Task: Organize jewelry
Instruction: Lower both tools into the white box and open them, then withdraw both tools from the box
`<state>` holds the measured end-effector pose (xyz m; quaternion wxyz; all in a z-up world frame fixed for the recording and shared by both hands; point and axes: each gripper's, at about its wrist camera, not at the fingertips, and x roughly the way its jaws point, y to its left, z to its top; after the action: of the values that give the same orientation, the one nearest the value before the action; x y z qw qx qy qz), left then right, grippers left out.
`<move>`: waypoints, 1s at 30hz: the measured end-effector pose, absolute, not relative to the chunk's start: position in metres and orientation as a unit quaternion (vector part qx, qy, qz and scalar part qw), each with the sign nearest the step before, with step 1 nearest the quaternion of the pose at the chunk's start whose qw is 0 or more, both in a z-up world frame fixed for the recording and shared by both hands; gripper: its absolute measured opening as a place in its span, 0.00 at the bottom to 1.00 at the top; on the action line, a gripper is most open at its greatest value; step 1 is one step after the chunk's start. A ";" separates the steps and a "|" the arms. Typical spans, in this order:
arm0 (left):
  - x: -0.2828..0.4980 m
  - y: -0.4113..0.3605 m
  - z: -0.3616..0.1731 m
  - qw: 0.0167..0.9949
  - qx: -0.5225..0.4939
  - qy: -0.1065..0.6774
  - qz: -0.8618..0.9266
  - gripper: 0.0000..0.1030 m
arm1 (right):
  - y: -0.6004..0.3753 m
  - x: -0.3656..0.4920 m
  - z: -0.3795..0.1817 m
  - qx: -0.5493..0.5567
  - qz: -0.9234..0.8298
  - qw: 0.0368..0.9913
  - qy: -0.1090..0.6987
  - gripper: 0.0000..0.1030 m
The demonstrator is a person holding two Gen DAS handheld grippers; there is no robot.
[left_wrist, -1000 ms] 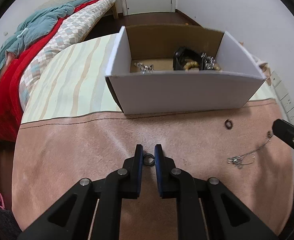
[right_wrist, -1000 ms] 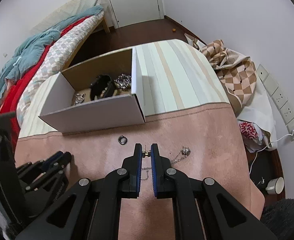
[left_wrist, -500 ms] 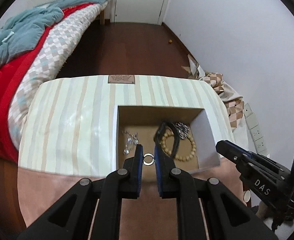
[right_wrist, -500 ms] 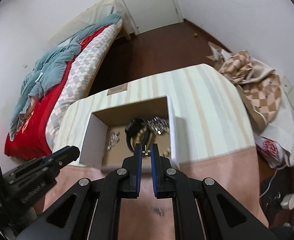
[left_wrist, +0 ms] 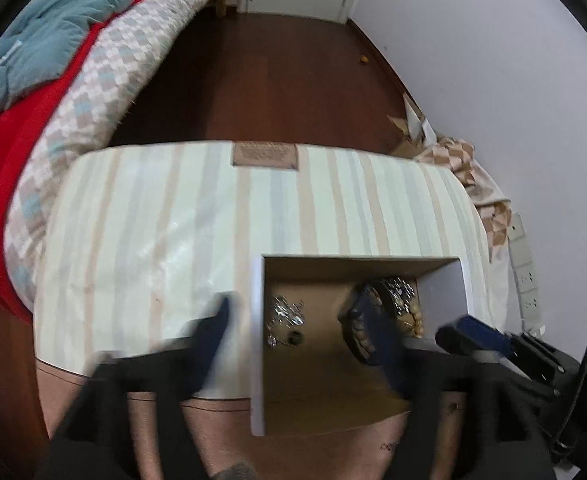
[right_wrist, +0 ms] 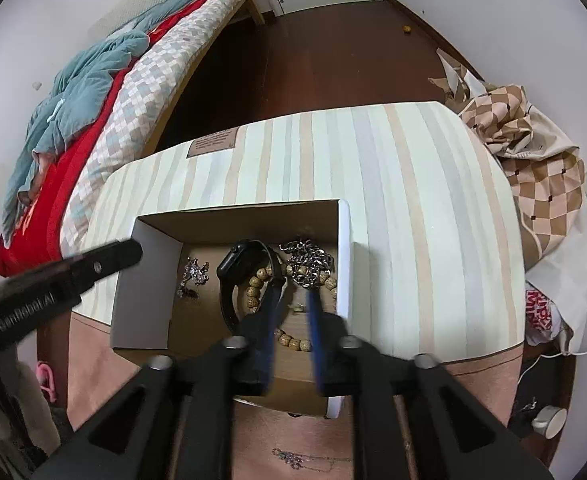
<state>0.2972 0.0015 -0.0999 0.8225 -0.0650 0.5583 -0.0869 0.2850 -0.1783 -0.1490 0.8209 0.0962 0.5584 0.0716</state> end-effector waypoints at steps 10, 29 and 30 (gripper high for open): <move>0.264 0.029 -0.099 0.842 -0.032 0.539 -0.021 0.99 | -0.163 0.256 -0.126 0.050 0.047 0.840 0.537 0.73; 0.202 0.030 -0.080 0.871 0.003 0.491 0.022 1.00 | -0.161 0.216 -0.108 0.011 -0.025 0.849 0.528 0.97; 0.198 0.030 -0.075 0.873 0.006 0.488 0.021 1.00 | -0.161 0.212 -0.103 0.008 -0.027 0.852 0.523 0.97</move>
<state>0.1981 0.0296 -0.0753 0.8727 0.0061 0.4878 0.0212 0.2125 -0.1611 -0.1033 0.8518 0.0078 0.5232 -0.0271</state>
